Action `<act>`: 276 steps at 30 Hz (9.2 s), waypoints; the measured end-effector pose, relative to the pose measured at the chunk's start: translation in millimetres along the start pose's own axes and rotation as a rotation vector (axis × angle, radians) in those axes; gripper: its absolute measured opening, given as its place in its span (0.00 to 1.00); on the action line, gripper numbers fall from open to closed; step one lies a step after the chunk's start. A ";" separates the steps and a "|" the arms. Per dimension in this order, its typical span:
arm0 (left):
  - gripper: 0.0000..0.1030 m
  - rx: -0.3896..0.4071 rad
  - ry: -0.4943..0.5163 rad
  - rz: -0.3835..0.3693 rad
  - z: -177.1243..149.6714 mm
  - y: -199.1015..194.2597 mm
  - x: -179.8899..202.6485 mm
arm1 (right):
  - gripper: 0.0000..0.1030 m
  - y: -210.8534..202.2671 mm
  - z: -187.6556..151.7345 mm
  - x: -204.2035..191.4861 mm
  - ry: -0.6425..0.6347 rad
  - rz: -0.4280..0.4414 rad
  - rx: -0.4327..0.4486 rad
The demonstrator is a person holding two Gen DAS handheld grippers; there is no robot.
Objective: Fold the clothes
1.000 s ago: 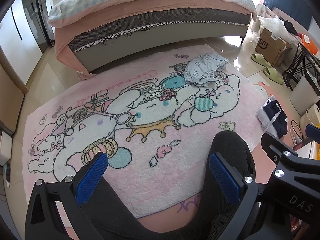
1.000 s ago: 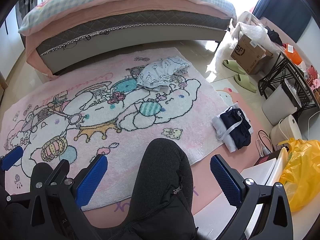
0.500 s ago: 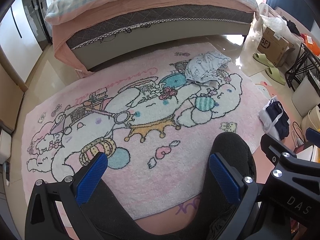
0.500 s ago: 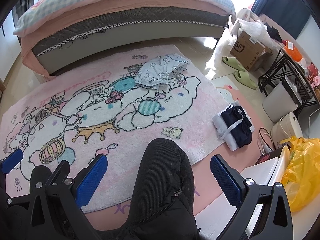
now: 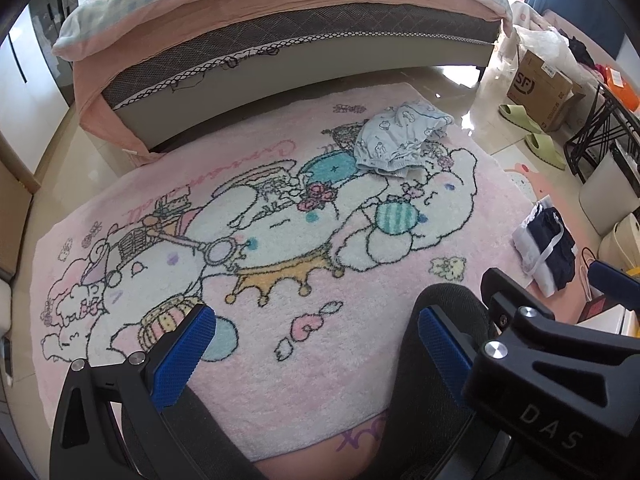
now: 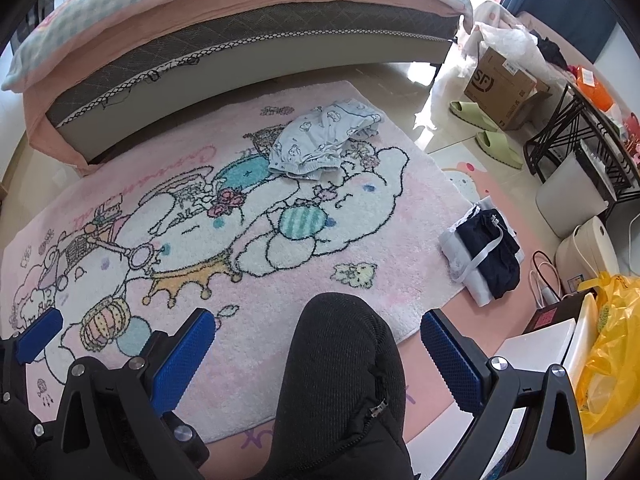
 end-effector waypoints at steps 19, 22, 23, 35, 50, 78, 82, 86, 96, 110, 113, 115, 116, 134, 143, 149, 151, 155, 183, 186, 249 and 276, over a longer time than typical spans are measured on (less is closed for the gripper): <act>1.00 -0.033 -0.062 -0.011 57.4 47.5 2.8 | 1.00 42.0 60.8 41.9 0.161 0.039 -0.009; 1.00 -0.032 -0.052 -0.014 67.5 53.7 7.1 | 1.00 54.2 68.5 54.1 0.206 0.021 -0.015; 1.00 -0.031 -0.047 -0.014 70.8 55.6 8.6 | 1.00 58.9 71.0 57.0 0.216 0.025 -0.019; 1.00 -0.030 -0.018 -0.029 108.2 90.5 28.8 | 1.00 111.1 105.7 86.8 0.358 0.126 -0.046; 1.00 0.134 0.022 -0.165 163.3 134.9 48.4 | 1.00 157.8 168.5 108.3 0.430 -0.057 0.224; 1.00 0.008 -0.110 -0.223 238.5 262.4 42.4 | 1.00 255.6 236.8 103.4 0.449 0.241 0.164; 1.00 -0.026 -0.114 -0.219 246.3 284.3 44.6 | 1.00 279.4 250.7 98.6 0.463 0.290 0.132; 1.00 -0.019 -0.073 -0.150 252.5 298.8 45.9 | 1.00 304.6 264.9 90.7 0.462 0.443 0.086; 1.00 0.153 0.258 0.193 247.7 304.3 67.5 | 0.97 359.4 254.8 90.2 0.628 0.808 -0.098; 1.00 0.205 0.277 -0.018 258.0 313.9 84.8 | 0.97 381.7 244.7 77.0 0.800 1.174 -0.195; 1.00 0.197 0.293 -0.048 259.2 320.7 92.0 | 0.97 379.9 248.3 76.2 0.793 1.168 -0.176; 1.00 0.201 0.277 -0.076 260.4 323.1 93.7 | 0.96 376.6 250.6 74.4 0.787 1.162 -0.155; 1.00 0.203 0.252 -0.098 261.0 323.8 92.4 | 0.96 375.2 251.4 73.3 0.785 1.156 -0.148; 0.71 -0.004 -0.138 -0.577 271.8 348.6 92.1 | 0.47 372.6 263.1 57.3 0.795 1.156 -0.171; 0.46 -0.090 -0.390 -0.741 271.4 358.8 69.0 | 0.45 371.5 252.8 62.5 0.768 1.139 -0.172; 0.16 -0.140 -0.450 -0.684 269.0 359.8 62.9 | 0.38 375.3 255.6 64.1 0.774 1.133 -0.177; 0.14 -0.151 -0.479 -0.705 263.7 362.9 60.8 | 0.33 374.7 254.1 65.3 0.787 1.134 -0.180; 0.12 -0.148 -0.479 -0.705 262.9 359.2 64.0 | 0.23 374.8 251.2 68.5 0.817 1.148 -0.200; 0.09 -0.127 -0.410 -0.761 266.3 315.1 76.1 | 0.07 317.7 280.9 80.8 0.682 0.896 -0.106; 0.09 -0.135 -0.421 -0.781 264.0 310.2 73.3 | 0.07 301.1 284.5 78.9 0.645 0.830 -0.098; 0.10 0.057 -0.581 -0.906 5.3 126.8 -165.4 | 0.07 72.6 96.6 -146.5 -0.134 0.419 0.025; 0.92 0.371 -0.105 -0.249 -19.0 141.9 -59.2 | 0.07 64.0 97.9 -143.5 -0.152 0.475 -0.012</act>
Point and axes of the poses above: each gripper's, at about its wrist camera, not at the fingertips, and y roughly the way its jaws point, x to its right, z to its top, the point moved 6 cm from there along y, roughly the way its jaws point, and after that the axes turned 13 degrees about -x, right-handed, at the moved point
